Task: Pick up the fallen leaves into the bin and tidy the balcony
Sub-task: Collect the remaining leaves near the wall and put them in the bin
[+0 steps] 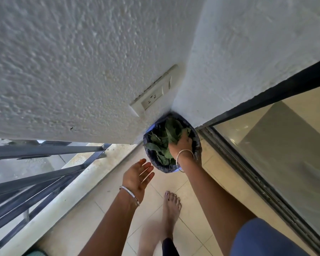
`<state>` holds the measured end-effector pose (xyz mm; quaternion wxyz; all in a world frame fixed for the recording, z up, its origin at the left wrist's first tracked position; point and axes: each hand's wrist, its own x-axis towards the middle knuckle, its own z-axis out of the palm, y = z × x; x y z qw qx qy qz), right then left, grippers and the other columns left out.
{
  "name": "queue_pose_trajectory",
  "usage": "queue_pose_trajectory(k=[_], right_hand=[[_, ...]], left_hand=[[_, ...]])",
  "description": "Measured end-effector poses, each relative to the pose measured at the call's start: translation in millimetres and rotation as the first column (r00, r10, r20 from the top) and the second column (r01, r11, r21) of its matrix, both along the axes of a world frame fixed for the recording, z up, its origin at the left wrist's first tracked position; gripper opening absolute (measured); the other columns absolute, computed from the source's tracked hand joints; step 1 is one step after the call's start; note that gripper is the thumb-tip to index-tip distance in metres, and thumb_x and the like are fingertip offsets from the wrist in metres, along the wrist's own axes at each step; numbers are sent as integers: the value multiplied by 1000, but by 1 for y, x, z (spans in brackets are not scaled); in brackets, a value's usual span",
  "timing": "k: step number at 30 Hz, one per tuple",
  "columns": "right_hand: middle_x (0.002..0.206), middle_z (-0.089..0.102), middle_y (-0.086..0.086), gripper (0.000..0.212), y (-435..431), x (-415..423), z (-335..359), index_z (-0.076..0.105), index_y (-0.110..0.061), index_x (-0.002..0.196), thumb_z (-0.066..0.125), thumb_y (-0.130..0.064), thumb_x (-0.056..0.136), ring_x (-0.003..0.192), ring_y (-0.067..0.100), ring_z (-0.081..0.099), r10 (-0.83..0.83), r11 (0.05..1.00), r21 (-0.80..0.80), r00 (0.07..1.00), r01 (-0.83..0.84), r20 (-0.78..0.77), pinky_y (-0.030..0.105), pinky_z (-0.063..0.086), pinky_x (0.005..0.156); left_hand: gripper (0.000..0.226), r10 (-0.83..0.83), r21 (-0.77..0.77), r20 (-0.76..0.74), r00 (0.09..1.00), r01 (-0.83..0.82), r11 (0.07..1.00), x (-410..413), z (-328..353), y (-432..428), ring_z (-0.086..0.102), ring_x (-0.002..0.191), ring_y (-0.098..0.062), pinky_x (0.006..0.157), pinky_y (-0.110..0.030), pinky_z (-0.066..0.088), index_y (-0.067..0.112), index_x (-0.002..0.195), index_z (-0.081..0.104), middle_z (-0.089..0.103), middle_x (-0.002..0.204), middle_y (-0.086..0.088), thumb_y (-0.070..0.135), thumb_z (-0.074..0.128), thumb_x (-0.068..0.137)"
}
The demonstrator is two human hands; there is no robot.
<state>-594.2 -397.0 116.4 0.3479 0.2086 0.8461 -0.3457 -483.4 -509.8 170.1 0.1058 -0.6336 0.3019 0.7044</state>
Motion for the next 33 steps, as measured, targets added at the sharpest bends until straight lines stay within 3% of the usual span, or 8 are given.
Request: queue_pose_trajectory(k=[4, 7, 13, 16, 20, 23, 27, 33], right_hand=[[164, 4, 7, 79, -4, 31, -14, 13, -25, 157, 57, -16, 92, 149, 33, 13, 402, 912, 176, 896, -371, -191, 46, 28, 118], [164, -5, 4, 80, -8, 48, -44, 9, -28, 157, 58, -23, 93, 150, 33, 0, 616, 779, 197, 784, -595, -69, 53, 23, 119], [164, -12, 6, 78, -5, 30, -107, -1, -26, 157, 49, -21, 97, 151, 33, -5, 696, 681, 118, 688, -723, 206, 47, 4, 120], [164, -5, 9, 76, -5, 16, -120, 5, -24, 157, 48, -12, 96, 150, 36, 5, 706, 671, 74, 666, -738, 241, 43, 7, 121], [158, 23, 16, 68, -2, 10, -110, 21, -29, 155, 53, -18, 96, 144, 36, 26, 660, 739, 55, 738, -672, 143, 41, 25, 118], [149, 40, 15, 62, 10, 12, -79, 34, -28, 151, 57, -18, 95, 136, 34, 41, 534, 845, 65, 843, -530, -65, 40, 33, 114], [128, 64, 8, 37, 37, 24, -33, 63, -18, 129, 58, -13, 93, 117, 27, 60, 275, 957, -8, 918, -289, -285, 35, 48, 100], [87, 74, 8, 21, 74, 55, 50, 74, -9, 100, 55, -3, 92, 78, 20, 69, -159, 976, -191, 932, 100, -324, 39, 58, 84]], left_hand=[[27, -29, -35, -2, 1000, 29, 999, 1, -13, 4, 66, 92, -27, 79, -36, 56, 3, 114, 64, 70, 101, -14, 13, 42, 102], [28, -83, -62, 2, 997, 83, 995, 4, -29, 8, 65, 95, -28, 81, -38, 56, 3, 113, 64, 69, 103, -15, 10, 40, 101], [29, -136, -92, 49, 990, 140, 986, 15, -59, 10, 67, 98, -29, 85, -40, 57, 4, 113, 66, 70, 107, -16, 7, 40, 100], [29, -144, -85, 65, 987, 149, 985, 20, -65, 12, 68, 98, -29, 83, -40, 57, 4, 112, 67, 71, 106, -16, 7, 41, 101], [26, -147, -94, 73, 986, 154, 984, 22, -60, 14, 68, 98, -29, 85, -40, 57, 3, 113, 67, 70, 107, -17, 6, 44, 99], [25, -154, -86, 48, 987, 157, 984, 17, -46, 17, 68, 95, -28, 83, -40, 57, 3, 112, 67, 70, 106, -17, 8, 46, 99], [24, -187, -83, -23, 982, 184, 979, 6, -19, 23, 68, 88, -24, 87, -41, 56, 5, 112, 66, 71, 98, -12, 9, 46, 99], [23, -294, -121, -128, 947, 279, 953, 4, 44, 36, 67, 80, -22, 79, -37, 56, 9, 108, 66, 69, 93, -9, 10, 45, 98]])
